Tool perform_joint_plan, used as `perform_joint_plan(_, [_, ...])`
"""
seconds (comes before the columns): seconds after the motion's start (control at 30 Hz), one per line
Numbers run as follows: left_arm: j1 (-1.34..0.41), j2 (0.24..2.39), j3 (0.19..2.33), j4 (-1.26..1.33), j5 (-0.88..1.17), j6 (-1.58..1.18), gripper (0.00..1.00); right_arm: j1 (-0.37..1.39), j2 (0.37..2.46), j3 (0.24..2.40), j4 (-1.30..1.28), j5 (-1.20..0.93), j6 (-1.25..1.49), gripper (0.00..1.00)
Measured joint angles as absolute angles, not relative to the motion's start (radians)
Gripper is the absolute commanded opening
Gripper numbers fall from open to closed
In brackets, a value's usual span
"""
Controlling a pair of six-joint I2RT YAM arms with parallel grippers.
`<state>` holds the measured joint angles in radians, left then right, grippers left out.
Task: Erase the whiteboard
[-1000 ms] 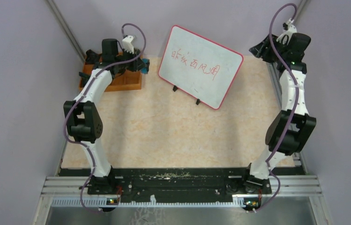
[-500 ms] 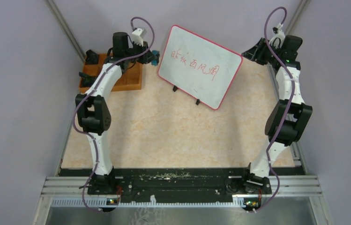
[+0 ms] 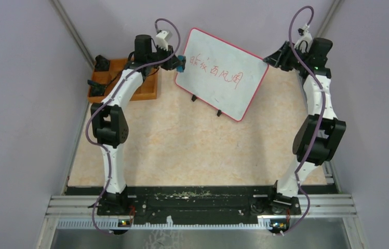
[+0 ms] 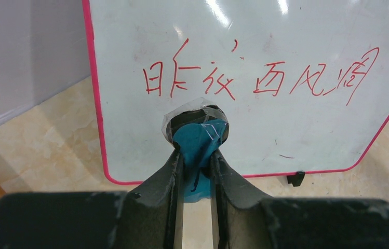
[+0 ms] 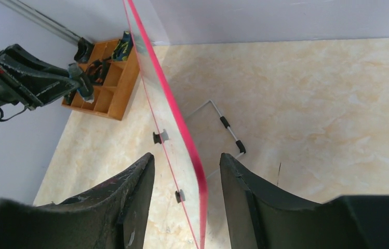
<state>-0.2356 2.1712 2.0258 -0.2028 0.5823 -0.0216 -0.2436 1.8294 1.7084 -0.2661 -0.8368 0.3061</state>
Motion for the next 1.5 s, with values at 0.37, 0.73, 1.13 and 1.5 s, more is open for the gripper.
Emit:
perform_joint_plan(0.37, [-0.241, 2.22, 2.075, -0.21, 0.576, -0.02, 0.0, -0.22, 1.817, 1.671, -0.278, -0.836, 0.279, 0.44])
perform_joint_plan(0.73, [-0.252, 2.271, 2.135, -0.21, 0.585, -0.022, 0.0, -0.218, 1.818, 1.647, -0.271, -0.834, 0.258, 0.0])
perform_joint_plan(1.13, [-0.264, 2.296, 2.162, -0.171, 0.598, -0.016, 0.0, -0.205, 1.819, 1.629, -0.245, -0.876, 0.253, 0.0])
perform_joint_plan(1.5, [-0.266, 2.33, 2.161, -0.072, 0.629, 0.072, 0.0, -0.203, 1.84, 1.655, -0.275, -0.894, 0.209, 0.0])
